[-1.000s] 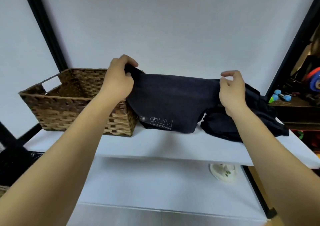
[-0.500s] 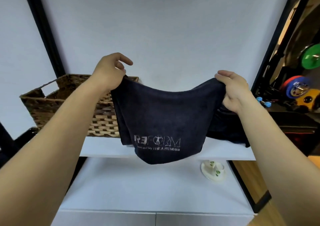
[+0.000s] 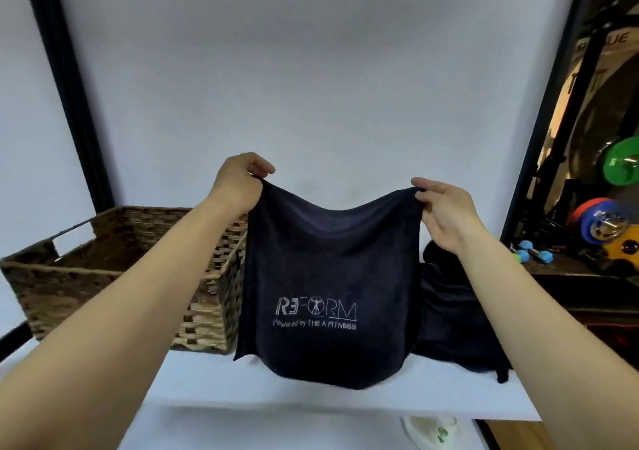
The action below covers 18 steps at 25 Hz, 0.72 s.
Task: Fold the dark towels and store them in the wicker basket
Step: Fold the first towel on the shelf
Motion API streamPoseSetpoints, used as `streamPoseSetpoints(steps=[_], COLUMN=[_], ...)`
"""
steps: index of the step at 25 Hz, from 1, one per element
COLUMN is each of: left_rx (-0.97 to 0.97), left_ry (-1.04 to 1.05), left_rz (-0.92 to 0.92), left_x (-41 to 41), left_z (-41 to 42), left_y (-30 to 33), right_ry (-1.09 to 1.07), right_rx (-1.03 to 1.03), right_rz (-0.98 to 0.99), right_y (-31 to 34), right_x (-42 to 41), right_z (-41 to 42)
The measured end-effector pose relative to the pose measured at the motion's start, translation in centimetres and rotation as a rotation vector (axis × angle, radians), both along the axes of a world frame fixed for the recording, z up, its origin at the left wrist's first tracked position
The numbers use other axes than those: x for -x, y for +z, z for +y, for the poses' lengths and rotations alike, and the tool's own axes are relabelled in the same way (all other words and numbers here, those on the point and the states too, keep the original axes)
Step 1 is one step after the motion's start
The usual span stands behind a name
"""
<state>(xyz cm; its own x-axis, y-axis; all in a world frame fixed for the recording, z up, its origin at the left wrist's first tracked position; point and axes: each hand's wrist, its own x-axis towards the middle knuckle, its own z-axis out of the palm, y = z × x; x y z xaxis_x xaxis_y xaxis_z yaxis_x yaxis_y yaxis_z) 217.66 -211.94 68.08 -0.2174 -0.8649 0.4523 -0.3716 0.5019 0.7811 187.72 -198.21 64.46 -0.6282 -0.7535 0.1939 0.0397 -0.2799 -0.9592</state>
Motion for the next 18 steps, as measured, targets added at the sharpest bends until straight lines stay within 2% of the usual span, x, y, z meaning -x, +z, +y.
streamPoseSetpoints(steps=[3,4,6,8,10,11,12,13,15,16,18], left_rx=[0.128,0.187,0.234,0.109,-0.075,-0.104,-0.088,-0.082,-0.112,-0.108,-0.082], left_ry=[0.105,0.126,0.137,0.058,-0.043,-0.101,-0.185,-0.299,-0.483,-0.514,-0.486], left_rz=[0.169,0.174,0.068,-0.184,-0.638,-0.811,-0.864,-0.8,-0.545,-0.48,-0.471], left_x=[1.2,1.4,1.7,2.2,2.6,2.8,3.1,3.4,4.0,4.0,3.2], left_z=[-2.1,-2.4,-2.1,-1.4,-0.3,0.8,2.0,3.5,5.8,6.5,6.9], left_y=[3.6,4.4,3.9,0.6,-4.3,-6.8,-9.5,-11.8,-15.6,-17.2,-19.4], right_ry=[-0.089,-0.118,-0.158,-0.157,-0.049,0.045,0.151,0.253,0.37,0.381,0.367], right_rx=[0.132,0.16,0.13,-0.014,-0.161,-0.221,-0.263,-0.276,-0.239,-0.21,-0.179], right_rz=[0.018,0.063,0.24,0.467,0.609,0.651,0.684,0.699,0.676,0.641,0.571], right_y=[3.8,4.9,5.2,3.0,-1.4,-4.0,-6.6,-9.2,-13.7,-15.3,-17.4], right_x=[2.7,3.2,3.4,2.1,-0.5,-2.3,-4.4,-6.6,-10.4,-11.5,-12.6], right_z=[-1.7,-2.1,-2.6,-2.5,-2.2,-1.8,-1.4,-0.9,0.2,0.8,2.1])
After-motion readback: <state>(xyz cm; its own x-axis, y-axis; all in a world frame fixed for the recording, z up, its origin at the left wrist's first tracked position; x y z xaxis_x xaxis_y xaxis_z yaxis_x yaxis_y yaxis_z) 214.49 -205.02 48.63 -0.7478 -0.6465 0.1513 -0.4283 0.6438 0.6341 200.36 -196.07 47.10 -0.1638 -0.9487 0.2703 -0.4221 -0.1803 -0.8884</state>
